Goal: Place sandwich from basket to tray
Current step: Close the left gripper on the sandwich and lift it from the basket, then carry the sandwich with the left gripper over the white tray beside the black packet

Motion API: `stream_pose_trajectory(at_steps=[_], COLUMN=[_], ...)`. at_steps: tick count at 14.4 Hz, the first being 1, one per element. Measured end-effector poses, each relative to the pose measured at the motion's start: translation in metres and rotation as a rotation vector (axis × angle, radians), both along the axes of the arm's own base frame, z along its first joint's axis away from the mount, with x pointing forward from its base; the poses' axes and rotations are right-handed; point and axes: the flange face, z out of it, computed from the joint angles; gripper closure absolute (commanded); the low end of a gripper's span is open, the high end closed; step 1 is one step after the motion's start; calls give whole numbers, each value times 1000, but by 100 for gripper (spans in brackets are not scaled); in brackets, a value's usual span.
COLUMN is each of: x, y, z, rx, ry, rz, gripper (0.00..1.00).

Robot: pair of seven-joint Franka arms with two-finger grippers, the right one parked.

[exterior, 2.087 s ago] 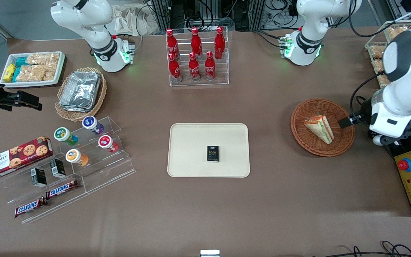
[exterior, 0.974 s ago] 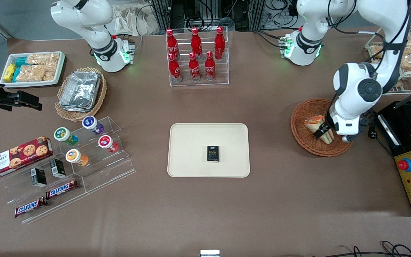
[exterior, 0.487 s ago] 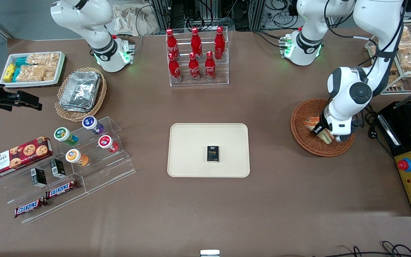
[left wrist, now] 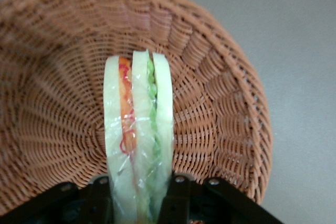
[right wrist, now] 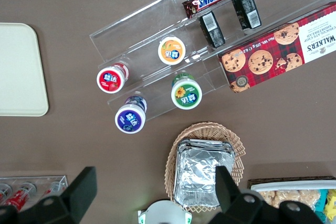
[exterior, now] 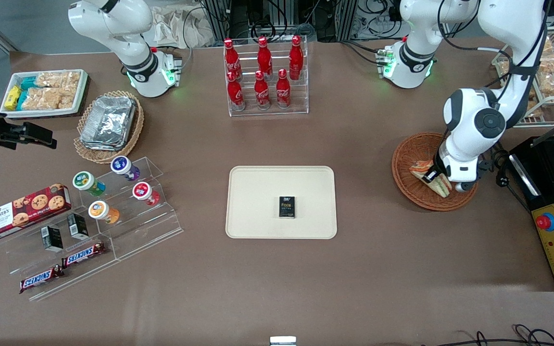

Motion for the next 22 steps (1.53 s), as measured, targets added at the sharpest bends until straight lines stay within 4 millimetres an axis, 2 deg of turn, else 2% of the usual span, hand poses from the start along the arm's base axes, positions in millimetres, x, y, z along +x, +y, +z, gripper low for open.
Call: stream_pose_trajectory(at_steps=[1, 2, 5, 7, 10, 12, 14, 16, 18, 22], x=[2, 3, 7, 19, 45, 58, 63, 65, 65, 62], y=[5, 16, 27, 26, 15, -16, -67, -120, -166, -235], z=[13, 34, 71, 102, 164, 192, 197, 187, 175, 142], rx=[3, 7, 13, 17, 22, 23, 18, -2, -18, -61], ry=[4, 9, 16, 42, 56, 28, 17, 28, 43, 51], rz=[-15, -35, -72, -87, -110, -166, -252, -333, -407, -525], gripper=[100, 100, 100, 100, 100, 100, 100, 100, 100, 100])
